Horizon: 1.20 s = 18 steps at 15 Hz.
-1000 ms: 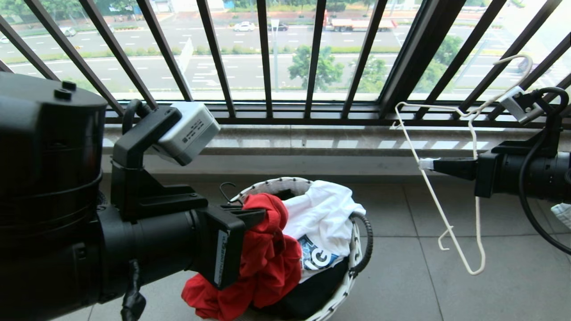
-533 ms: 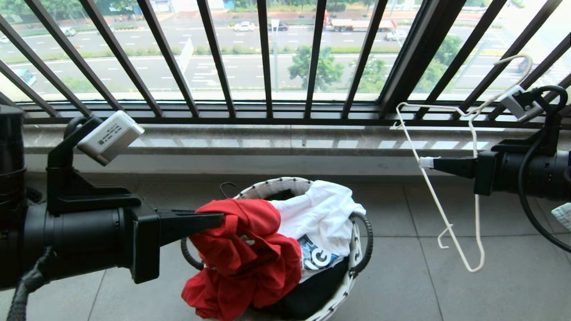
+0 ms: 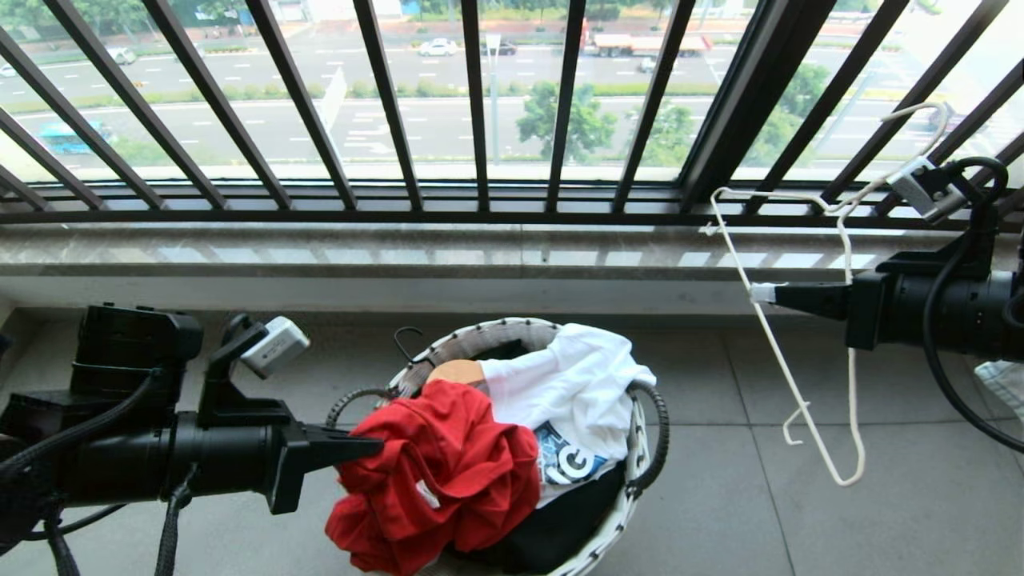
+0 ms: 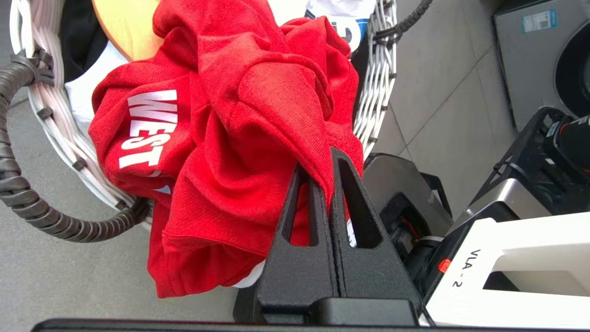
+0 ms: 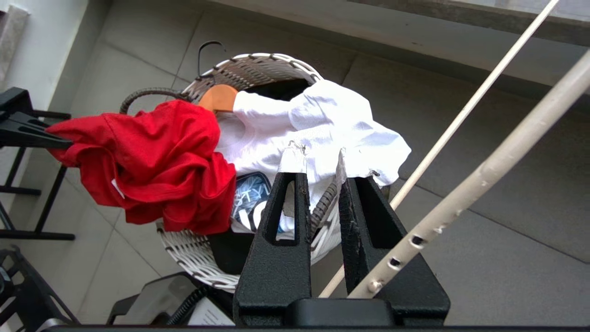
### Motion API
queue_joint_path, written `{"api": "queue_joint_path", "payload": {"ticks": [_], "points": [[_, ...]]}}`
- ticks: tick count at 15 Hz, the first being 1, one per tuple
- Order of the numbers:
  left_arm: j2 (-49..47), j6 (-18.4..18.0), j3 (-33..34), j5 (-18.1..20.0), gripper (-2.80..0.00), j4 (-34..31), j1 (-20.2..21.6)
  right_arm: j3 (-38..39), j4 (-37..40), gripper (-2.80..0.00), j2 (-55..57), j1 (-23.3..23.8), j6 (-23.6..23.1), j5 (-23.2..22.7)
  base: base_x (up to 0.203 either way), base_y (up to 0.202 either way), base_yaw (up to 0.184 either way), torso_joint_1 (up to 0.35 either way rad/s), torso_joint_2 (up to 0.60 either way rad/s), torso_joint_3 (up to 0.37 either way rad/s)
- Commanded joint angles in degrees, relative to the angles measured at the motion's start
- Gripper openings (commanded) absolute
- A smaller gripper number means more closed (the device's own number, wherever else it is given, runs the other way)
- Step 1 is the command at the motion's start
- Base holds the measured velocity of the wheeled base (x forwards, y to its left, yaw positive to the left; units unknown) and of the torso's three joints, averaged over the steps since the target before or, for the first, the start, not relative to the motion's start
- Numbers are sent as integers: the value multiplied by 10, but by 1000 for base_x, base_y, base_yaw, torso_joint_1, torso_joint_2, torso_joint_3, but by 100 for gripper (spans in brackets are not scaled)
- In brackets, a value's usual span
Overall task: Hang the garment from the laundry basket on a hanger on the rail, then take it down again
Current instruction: Pick up clothes from the basket
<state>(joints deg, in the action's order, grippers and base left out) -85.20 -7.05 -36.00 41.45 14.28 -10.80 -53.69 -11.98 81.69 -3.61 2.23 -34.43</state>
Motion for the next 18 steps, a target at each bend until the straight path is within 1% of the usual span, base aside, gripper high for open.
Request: {"api": "queue_joint_path", "payload": {"ticks": [1, 2, 3, 5, 7, 9, 10, 11, 12, 13, 15, 16, 18], "points": [[-25, -28, 3, 0, -280, -2, 23, -1, -1, -280, 1, 2, 1, -3, 0, 0, 0, 0, 0, 0], [-22, -37, 3, -1, -280, -6, 33, -1, -1, -280, 1, 3, 1, -2, 0, 0, 0, 0, 0, 0], [-19, -48, -2, -3, 0, -22, 40, -1, -1, -280, 1, 3, 1, -3, 0, 0, 0, 0, 0, 0], [-11, -80, -18, -7, 0, -58, 52, -1, -1, -280, 0, 3, 1, -3, 0, 0, 0, 0, 0, 0], [10, -84, -42, -20, 0, -98, 53, -1, -1, -280, 0, 3, 1, -3, 0, 0, 0, 0, 0, 0], [51, -85, -60, -24, 0, -146, 51, -1, -1, -280, 0, 3, 1, -3, 0, 0, 0, 0, 0, 0], [73, -85, -73, -25, 0, -178, 47, -1, -1, -280, 0, 3, 1, -3, 0, 0, 0, 0, 0, 0], [96, -84, -94, -35, 0, -226, 38, 0, -1, -280, -1, 3, 1, -3, 0, 0, 0, 0, 0, 0], [113, -84, -111, -63, 0, -268, 17, 0, -1, -280, -1, 3, 1, -3, 0, 0, 0, 0, 0, 0], [123, -84, -119, -106, 0, -293, -9, 0, -1, -280, -2, 3, 1, -3, 0, 0, 0, 0, 0, 0], [134, -78, -118, -230, 0, -314, -75, 0, -1, -280, -2, 3, 1, -3, 0, 0, 0, 0, 0, 0], [137, -67, -111, -279, -280, -317, -102, 0, -1, -280, -2, 3, 1, -3, 0, 0, 0, 0, 0, 0], [142, -27, -94, -341, -280, -320, -154, 0, -1, -280, -2, 2, 1, -3, 0, 0, 0, 0, 0, 0]]}}
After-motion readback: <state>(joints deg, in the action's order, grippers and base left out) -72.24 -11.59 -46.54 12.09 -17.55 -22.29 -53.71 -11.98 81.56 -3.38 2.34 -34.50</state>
